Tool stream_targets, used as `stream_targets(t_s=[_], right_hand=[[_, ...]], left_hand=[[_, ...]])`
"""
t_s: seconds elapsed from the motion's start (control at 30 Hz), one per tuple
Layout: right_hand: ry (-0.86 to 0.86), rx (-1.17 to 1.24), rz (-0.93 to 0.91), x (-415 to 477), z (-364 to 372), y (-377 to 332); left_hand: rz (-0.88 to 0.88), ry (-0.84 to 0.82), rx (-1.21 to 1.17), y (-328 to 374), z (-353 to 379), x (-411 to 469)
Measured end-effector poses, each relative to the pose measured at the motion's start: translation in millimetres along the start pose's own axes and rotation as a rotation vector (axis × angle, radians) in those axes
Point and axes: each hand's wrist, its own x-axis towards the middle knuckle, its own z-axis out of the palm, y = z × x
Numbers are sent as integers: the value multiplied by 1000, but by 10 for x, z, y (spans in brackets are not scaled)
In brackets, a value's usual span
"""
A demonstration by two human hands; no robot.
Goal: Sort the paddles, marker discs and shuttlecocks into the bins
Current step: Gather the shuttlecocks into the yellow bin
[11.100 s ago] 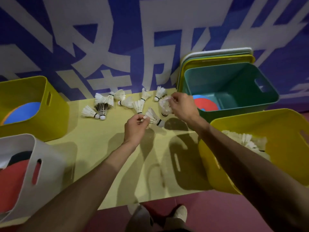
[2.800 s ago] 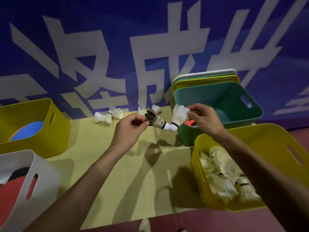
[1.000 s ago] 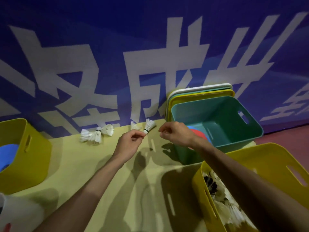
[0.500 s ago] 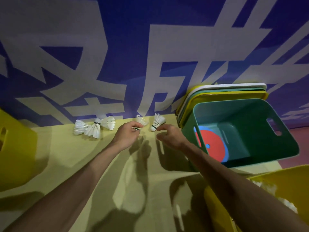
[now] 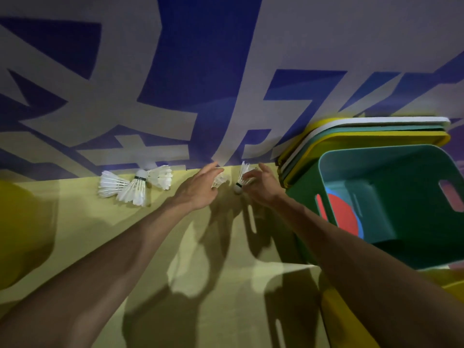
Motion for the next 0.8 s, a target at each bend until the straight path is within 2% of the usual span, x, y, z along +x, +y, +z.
stream_targets(t_s=[0.13,0.27,0.4,0.5,0.63,0.7,0.8], right_hand=[[32,142,95,86,109,24],[88,339,143,-20,210,37],[101,347,152,-151,228,-9],[123,212,98,-221,191,-59],[177,233,-30,-486,45,-186],[202,180,-93,-659,-63,-254],[252,225,-133,-942,-237,-304]], left_hand=[[-43,65,51,-65,23,-13],[-117,153,-1,-160,91,-150],[-177,224,-123,-221,179,-366],[-223,318,-249,-155,193,-552],[-232,417,-445,88,109,-837],[-213,466,-502,233,20,-980],[-157,533,-549,495,-133,-1211]])
